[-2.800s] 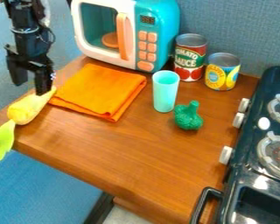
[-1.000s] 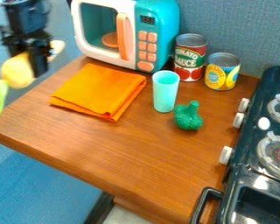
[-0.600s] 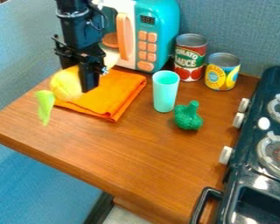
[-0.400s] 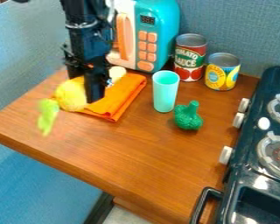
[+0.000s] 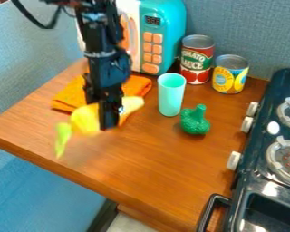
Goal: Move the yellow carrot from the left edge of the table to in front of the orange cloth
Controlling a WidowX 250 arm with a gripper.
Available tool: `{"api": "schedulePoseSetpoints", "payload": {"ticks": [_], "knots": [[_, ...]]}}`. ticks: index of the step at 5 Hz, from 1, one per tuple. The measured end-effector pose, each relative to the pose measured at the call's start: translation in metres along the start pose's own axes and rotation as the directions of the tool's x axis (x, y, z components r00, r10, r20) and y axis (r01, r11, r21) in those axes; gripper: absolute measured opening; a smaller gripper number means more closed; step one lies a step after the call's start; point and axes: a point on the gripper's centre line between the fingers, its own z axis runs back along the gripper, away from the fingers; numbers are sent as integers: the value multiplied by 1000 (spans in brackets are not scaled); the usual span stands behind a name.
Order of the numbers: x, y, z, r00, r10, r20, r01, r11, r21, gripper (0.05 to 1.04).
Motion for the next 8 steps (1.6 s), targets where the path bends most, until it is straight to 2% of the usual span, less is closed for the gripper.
{"api": "schedulePoseSetpoints", "payload": {"ticks": [1, 3, 4, 5, 6, 7, 8], "knots": [[5, -5, -14, 1000, 13, -7, -13, 998, -58, 500], [12, -15, -32, 998, 58, -23, -60, 991, -118, 500], [14, -25, -38, 989, 144, -28, -147, 977, -155, 500], [15, -27, -49, 981, 185, -54, -191, 966, -173, 500], [20, -29, -53, 984, 174, -46, -179, 970, -165, 547], [22, -26, -52, 982, 188, -35, -191, 971, -146, 838], [19, -26, -51, 977, 213, -33, -215, 967, -135, 983]]}}
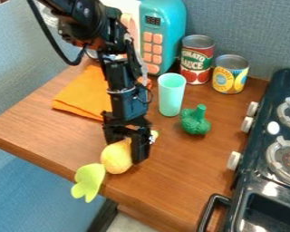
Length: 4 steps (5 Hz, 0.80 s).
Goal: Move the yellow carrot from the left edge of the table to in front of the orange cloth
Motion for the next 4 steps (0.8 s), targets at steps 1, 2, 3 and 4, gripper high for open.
{"api": "schedulePoseSetpoints", "payload": {"ticks": [1, 2, 3, 4], "knots": [[-8, -3, 18, 998, 37, 53, -38, 999, 15, 990], [-19, 7, 54, 986, 72, 150, -76, 997, 21, 990], [-30, 17, 80, 972, 100, 213, -106, 994, 17, 990], [-36, 35, 99, 976, 91, 196, -109, 991, 82, 990]]}}
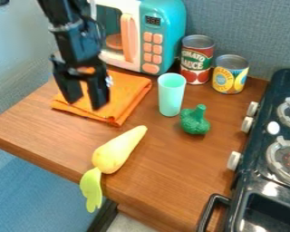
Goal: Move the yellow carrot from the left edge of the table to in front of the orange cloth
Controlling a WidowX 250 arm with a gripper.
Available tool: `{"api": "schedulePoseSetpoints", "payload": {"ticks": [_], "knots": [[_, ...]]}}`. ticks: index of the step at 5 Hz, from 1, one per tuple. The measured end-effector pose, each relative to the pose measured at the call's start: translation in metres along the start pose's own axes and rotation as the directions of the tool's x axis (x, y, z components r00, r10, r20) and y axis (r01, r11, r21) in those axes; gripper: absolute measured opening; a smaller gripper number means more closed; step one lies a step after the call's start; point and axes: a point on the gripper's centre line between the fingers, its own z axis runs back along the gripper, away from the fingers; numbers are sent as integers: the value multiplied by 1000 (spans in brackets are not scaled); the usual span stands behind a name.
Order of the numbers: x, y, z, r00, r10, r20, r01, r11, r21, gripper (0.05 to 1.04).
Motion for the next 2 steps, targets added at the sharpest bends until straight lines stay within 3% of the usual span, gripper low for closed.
{"api": "schedulePoseSetpoints", "payload": {"ticks": [1, 2], "knots": [[2, 28, 11, 998, -16, -65, 25, 991, 135, 990], [-2, 55, 23, 993, -6, -122, 32, 976, 216, 991]]}}
